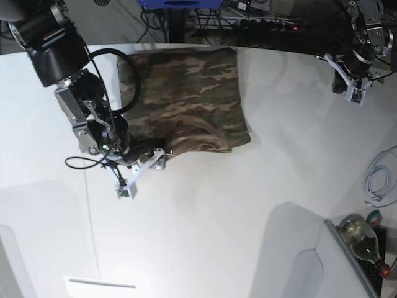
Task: Layout the t-shirt on the table in an organized manner, then fold the t-shirt properly
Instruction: 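Press the collar fold flat with the right gripper, then lower the left gripper and grasp the collar edge beside the right gripper, then hold the collar edge with both grippers and pull it to straighten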
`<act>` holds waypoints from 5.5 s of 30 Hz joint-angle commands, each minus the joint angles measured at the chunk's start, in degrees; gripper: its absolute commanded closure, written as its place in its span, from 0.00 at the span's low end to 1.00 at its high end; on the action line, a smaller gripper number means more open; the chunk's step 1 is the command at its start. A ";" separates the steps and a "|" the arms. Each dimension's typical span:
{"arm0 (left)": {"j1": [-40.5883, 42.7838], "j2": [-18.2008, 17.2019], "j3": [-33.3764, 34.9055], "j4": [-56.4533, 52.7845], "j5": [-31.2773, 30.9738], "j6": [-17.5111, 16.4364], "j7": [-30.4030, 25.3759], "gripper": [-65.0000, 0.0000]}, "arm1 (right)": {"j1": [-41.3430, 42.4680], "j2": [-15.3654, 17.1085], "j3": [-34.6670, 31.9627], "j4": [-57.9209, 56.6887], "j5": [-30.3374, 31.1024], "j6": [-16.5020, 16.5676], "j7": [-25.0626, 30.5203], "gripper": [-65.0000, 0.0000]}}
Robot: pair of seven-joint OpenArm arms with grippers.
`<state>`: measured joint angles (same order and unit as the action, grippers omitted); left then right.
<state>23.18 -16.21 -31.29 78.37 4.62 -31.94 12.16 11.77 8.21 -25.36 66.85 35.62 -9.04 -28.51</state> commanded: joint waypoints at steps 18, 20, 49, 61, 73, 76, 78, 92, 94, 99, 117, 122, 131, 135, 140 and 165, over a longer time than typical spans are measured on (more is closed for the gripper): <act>0.25 -0.89 -0.32 0.62 -0.45 0.08 -1.13 1.00 | -2.41 0.10 4.84 9.77 -0.06 0.03 -3.53 1.00; 0.16 -0.89 -0.32 0.62 -0.45 0.08 -1.13 1.00 | -3.55 0.01 6.68 11.70 -0.06 0.03 -5.38 1.00; -11.18 5.26 17.00 6.51 -1.06 0.08 -0.52 0.69 | -9.97 0.19 11.69 17.85 -0.41 0.03 -6.96 1.00; -20.15 5.79 24.12 -4.57 -14.16 -0.10 -0.52 0.32 | -10.06 0.19 11.61 17.85 -0.41 0.03 -6.96 1.00; -24.37 5.88 30.54 -10.90 -14.69 -0.10 -0.60 0.32 | -10.06 0.19 11.61 17.85 -0.41 0.03 -6.96 1.00; -24.81 6.05 30.72 -11.25 -14.78 -0.10 -0.60 0.33 | -10.06 0.28 11.61 17.85 -0.41 0.03 -6.96 1.00; -25.07 6.58 30.80 -11.34 -14.78 -0.10 -0.60 0.35 | -10.06 0.28 11.61 17.85 -0.41 0.03 -6.96 1.00; -27.97 6.76 34.50 -14.76 -14.78 -0.10 -0.60 1.00 | -10.06 0.36 11.61 17.85 -0.50 0.03 -6.96 1.00; -28.23 6.84 34.50 -14.68 -14.78 -0.10 -0.60 1.00 | -10.06 0.36 11.69 17.85 -0.50 0.03 -6.96 1.00; -27.88 6.84 34.15 -11.60 -14.78 0.16 -0.60 1.00 | -10.06 0.36 11.87 17.85 -0.50 0.03 -6.96 1.00; -31.31 0.60 32.39 -15.38 -39.13 -1.77 7.57 0.19 | -9.88 0.45 11.61 17.85 -0.50 0.11 -6.96 1.00; -35.44 0.16 36.43 -26.02 -43.88 -6.34 7.22 0.19 | -9.88 0.45 11.61 17.85 -0.50 0.11 -6.96 1.00; -35.62 1.04 36.78 -28.39 -43.70 -8.06 7.31 0.20 | -9.97 0.45 11.61 17.85 -0.50 0.11 -6.96 1.00; -35.36 1.13 38.10 -29.18 -43.26 -8.06 7.22 0.20 | -9.97 0.45 11.61 17.85 -0.50 0.11 -6.96 1.00; -36.06 1.92 41.27 -32.35 -41.68 -8.06 7.05 0.20 | -10.06 0.45 11.61 17.94 -0.50 0.11 -6.96 1.00; -35.27 2.18 41.97 -23.38 -41.59 -5.29 7.57 1.00 | -11.37 0.45 11.96 18.82 -0.50 0.11 -6.96 1.00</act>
<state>-11.07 -13.63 10.83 53.76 -36.03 -36.51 20.82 -0.36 8.49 -13.72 84.38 34.70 -9.15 -36.27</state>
